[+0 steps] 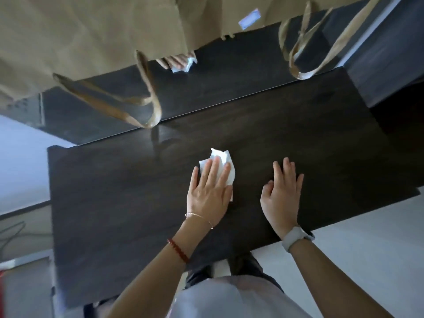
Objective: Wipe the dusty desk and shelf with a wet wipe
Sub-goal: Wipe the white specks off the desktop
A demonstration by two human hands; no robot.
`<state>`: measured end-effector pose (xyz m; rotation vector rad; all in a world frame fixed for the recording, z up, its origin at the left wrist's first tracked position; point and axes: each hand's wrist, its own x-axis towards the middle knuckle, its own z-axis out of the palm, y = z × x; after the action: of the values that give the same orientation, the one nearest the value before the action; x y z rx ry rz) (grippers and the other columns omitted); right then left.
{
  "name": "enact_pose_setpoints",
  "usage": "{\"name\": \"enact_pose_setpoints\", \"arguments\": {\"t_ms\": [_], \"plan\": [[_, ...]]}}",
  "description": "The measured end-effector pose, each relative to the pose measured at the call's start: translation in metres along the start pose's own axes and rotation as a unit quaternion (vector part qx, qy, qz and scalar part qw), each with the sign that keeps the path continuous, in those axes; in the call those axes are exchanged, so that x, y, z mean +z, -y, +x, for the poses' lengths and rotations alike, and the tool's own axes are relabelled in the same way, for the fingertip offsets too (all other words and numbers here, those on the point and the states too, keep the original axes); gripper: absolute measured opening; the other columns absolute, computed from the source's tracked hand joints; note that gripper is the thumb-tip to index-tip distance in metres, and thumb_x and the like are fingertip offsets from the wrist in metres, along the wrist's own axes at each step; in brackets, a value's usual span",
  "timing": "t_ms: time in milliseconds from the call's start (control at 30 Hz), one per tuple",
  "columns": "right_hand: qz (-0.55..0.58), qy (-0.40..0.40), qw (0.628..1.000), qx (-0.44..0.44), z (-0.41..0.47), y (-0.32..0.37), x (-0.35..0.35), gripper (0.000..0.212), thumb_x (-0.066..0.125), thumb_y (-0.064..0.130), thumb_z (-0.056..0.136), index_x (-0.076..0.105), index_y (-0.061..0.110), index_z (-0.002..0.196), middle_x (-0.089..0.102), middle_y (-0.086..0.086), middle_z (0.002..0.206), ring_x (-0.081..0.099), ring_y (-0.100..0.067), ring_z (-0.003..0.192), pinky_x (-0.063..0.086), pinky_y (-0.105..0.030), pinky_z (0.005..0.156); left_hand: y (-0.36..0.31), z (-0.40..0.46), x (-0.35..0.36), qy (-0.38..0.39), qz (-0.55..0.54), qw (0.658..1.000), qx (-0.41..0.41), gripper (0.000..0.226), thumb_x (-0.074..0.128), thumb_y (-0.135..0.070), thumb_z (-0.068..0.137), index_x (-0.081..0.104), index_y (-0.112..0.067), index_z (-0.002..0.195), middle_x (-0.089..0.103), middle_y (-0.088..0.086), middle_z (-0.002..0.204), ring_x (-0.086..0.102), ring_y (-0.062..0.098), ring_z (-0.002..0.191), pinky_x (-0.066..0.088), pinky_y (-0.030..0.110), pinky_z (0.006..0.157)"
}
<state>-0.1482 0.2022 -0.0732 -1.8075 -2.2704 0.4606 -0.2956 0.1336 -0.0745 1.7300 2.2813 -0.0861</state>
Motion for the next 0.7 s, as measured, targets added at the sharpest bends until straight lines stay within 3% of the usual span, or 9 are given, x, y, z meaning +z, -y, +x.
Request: {"name": "enact_pose_setpoints", "arguments": {"t_ms": [100, 233, 333, 433, 567, 700], "plan": [[-0.001, 0.036, 0.997, -0.068, -0.029, 0.05, 0.018, 0.048, 0.051, 0.004, 0.083, 0.044, 0.004, 0.13, 0.035, -0.021, 0.144, 0.027, -0.034, 0.137, 0.016, -0.052, 0.11, 0.059, -0.05, 0.002, 0.017, 0.016, 0.996, -0.089, 0.056, 0.022, -0.041, 0.089, 0.03, -0.02, 0.14, 0.035, 0.01, 0.146, 0.033, 0.024, 0.135, 0.026, 0.053, 0.107], [-0.004, 0.073, 0.988, -0.139, -0.074, 0.11, 0.045, 0.052, 0.028, 0.018, 0.083, 0.044, 0.005, 0.13, 0.037, -0.02, 0.143, 0.03, -0.033, 0.135, 0.019, -0.051, 0.11, 0.135, -0.12, 0.009, 0.009, -0.025, 0.975, -0.221, 0.064, 0.004, -0.046, 0.086, 0.01, -0.023, 0.145, 0.014, 0.008, 0.154, 0.012, 0.022, 0.142, 0.006, 0.05, 0.113], [-0.007, 0.092, 0.98, -0.177, -0.103, 0.148, 0.06, 0.055, 0.023, 0.02, 0.081, 0.045, 0.005, 0.13, 0.038, -0.019, 0.143, 0.032, -0.033, 0.135, 0.021, -0.051, 0.109, 0.167, -0.175, 0.016, 0.003, -0.053, 0.957, -0.285, 0.065, -0.001, -0.047, 0.085, 0.0, -0.023, 0.145, 0.006, 0.009, 0.155, 0.004, 0.022, 0.143, 0.001, 0.047, 0.114], [-0.012, 0.097, 0.977, -0.189, -0.118, 0.17, 0.071, 0.056, 0.022, 0.02, 0.081, 0.044, 0.005, 0.131, 0.036, -0.019, 0.144, 0.03, -0.032, 0.136, 0.02, -0.05, 0.11, 0.167, -0.219, 0.029, 0.006, -0.079, 0.951, -0.298, 0.062, 0.006, -0.046, 0.089, -0.002, -0.02, 0.145, 0.009, 0.012, 0.154, 0.008, 0.026, 0.142, 0.004, 0.045, 0.114], [-0.016, 0.095, 0.974, -0.203, -0.141, 0.187, 0.082, 0.054, 0.025, 0.017, 0.082, 0.043, 0.005, 0.131, 0.036, -0.019, 0.145, 0.028, -0.032, 0.137, 0.018, -0.049, 0.111, 0.178, -0.256, 0.041, -0.001, -0.083, 0.947, -0.311, 0.059, 0.019, -0.042, 0.09, 0.016, -0.016, 0.143, 0.026, 0.018, 0.149, 0.025, 0.032, 0.137, 0.012, 0.049, 0.11], [-0.003, 0.112, 0.968, -0.226, -0.146, 0.174, 0.077, 0.05, 0.037, 0.008, 0.083, 0.041, 0.005, 0.133, 0.033, -0.019, 0.146, 0.024, -0.031, 0.138, 0.014, -0.046, 0.112, 0.192, -0.238, 0.031, -0.013, -0.092, 0.947, -0.308, 0.062, 0.015, -0.044, 0.091, 0.01, -0.015, 0.145, 0.013, 0.018, 0.153, 0.011, 0.032, 0.141, 0.0, 0.044, 0.112]]}}
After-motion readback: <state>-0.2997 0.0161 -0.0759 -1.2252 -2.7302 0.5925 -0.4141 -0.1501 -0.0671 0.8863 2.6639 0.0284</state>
